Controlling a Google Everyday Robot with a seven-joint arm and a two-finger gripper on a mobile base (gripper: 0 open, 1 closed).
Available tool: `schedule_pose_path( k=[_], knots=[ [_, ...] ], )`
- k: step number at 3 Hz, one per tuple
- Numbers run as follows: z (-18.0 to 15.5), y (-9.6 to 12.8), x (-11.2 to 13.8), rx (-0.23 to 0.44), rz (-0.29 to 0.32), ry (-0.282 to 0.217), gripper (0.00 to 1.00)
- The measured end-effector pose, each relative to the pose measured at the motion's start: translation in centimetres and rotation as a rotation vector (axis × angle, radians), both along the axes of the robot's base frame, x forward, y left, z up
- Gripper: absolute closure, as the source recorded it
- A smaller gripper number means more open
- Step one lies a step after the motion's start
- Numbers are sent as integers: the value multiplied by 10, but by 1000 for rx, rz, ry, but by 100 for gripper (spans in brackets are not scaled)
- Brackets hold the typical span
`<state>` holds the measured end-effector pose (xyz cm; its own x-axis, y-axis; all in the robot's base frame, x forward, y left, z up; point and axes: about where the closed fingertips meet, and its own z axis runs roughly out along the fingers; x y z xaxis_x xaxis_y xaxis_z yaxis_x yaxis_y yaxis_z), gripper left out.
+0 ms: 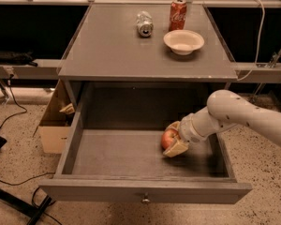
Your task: Pick apple from top drawer and place on counter
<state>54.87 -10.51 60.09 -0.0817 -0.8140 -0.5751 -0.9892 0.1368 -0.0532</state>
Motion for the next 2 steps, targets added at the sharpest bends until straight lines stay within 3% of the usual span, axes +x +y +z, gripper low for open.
schedule_pose_path(
  k=[1,2],
  knots=[
    [28,6,-6,-71,46,-4,88],
    [145,25,5,-175,119,-113,100]
  ],
)
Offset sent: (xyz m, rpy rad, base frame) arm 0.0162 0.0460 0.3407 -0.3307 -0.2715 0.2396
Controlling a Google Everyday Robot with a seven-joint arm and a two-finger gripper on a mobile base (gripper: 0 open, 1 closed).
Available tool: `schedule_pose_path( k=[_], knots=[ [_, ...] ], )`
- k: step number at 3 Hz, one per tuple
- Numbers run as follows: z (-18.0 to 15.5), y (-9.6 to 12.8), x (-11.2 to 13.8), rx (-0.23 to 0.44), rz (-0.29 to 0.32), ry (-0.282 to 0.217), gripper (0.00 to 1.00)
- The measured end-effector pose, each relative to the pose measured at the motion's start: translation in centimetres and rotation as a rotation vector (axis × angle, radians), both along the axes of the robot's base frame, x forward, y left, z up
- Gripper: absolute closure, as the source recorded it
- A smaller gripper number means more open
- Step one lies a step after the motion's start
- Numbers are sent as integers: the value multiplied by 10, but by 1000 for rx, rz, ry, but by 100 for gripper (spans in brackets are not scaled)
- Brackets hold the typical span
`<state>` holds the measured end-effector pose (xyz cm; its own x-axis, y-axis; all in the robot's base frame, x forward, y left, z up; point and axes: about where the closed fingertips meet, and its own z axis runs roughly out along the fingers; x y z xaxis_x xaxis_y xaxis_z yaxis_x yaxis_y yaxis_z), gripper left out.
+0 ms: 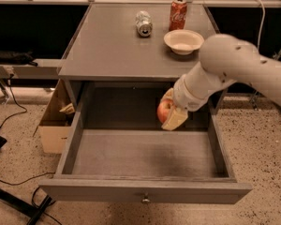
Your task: Pick apple from top drawer and place on counter
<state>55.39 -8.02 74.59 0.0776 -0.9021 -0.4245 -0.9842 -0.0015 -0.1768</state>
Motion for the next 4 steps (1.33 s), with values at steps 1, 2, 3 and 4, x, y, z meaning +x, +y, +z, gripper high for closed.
schedule_pose_path(
  k=[1,2,3,4],
  knots=[
    [115,23,15,-85,51,-107,100],
    [177,57,32,-130,77,-109,100],
    [187,100,54,-149,104,1,100],
    [168,156,90,-105,95,105,100]
  ],
)
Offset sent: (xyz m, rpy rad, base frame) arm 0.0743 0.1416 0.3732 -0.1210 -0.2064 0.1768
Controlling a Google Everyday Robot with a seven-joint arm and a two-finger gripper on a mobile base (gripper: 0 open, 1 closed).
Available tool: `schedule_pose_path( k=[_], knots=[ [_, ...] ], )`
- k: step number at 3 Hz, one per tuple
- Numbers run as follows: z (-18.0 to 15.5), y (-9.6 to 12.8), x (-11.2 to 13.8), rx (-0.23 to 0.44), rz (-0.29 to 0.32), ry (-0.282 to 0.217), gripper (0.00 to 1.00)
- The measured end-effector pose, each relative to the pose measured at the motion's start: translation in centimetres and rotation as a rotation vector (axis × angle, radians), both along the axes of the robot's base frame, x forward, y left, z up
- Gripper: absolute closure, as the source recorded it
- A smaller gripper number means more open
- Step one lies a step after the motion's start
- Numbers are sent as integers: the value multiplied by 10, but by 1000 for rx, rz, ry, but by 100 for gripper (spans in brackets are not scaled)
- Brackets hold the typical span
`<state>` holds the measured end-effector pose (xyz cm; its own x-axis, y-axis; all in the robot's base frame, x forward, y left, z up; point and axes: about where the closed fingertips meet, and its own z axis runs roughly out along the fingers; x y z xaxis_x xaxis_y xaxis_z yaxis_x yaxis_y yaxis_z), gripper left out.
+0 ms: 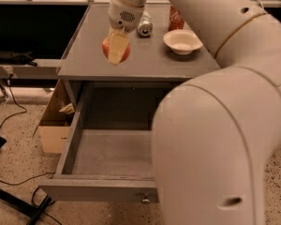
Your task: Pick apple from top drawer and place on counter
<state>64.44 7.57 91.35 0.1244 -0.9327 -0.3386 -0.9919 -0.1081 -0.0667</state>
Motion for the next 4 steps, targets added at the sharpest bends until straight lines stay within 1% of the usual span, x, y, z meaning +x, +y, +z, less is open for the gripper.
schedule_pose_path(
  k=[1,2,3,4],
  knots=[
    [11,48,55,156,-80,-25,100],
    [29,65,84,261,-130,-68,100],
    [7,70,110,373,-184,-35,100],
    [-22,72,122,441,-207,6,100]
  ],
)
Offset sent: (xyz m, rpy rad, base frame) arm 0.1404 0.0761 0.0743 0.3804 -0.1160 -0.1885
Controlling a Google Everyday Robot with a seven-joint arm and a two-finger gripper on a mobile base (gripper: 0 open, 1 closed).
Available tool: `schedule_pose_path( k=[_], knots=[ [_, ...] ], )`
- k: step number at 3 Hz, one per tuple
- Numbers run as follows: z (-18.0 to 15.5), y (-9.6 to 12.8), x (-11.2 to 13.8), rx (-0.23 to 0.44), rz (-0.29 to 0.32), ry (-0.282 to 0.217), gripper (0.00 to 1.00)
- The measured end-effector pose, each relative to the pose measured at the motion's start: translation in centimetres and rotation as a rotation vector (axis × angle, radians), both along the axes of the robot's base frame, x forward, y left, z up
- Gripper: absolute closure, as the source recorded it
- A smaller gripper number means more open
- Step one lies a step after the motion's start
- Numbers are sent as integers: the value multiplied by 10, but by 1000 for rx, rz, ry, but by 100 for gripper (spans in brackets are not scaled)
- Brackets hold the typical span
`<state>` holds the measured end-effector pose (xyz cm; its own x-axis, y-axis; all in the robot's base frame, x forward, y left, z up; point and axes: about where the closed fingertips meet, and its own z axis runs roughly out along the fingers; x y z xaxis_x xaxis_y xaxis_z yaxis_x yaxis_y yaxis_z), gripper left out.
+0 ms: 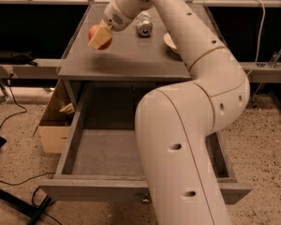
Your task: Pick apple from top drawer and place on counter
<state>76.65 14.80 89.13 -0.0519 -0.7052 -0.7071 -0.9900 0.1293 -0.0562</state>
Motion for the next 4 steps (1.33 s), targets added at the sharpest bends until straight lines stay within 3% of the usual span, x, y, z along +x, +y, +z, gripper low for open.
schedule_pose_path(
  k=[1,2,4],
  knots=[
    [-27,6,-3,26,3,-5,100],
    [-40,15,-17,-9,-11,-75,97],
    [-54,17,-21,-23,-6,-49,50]
  ],
)
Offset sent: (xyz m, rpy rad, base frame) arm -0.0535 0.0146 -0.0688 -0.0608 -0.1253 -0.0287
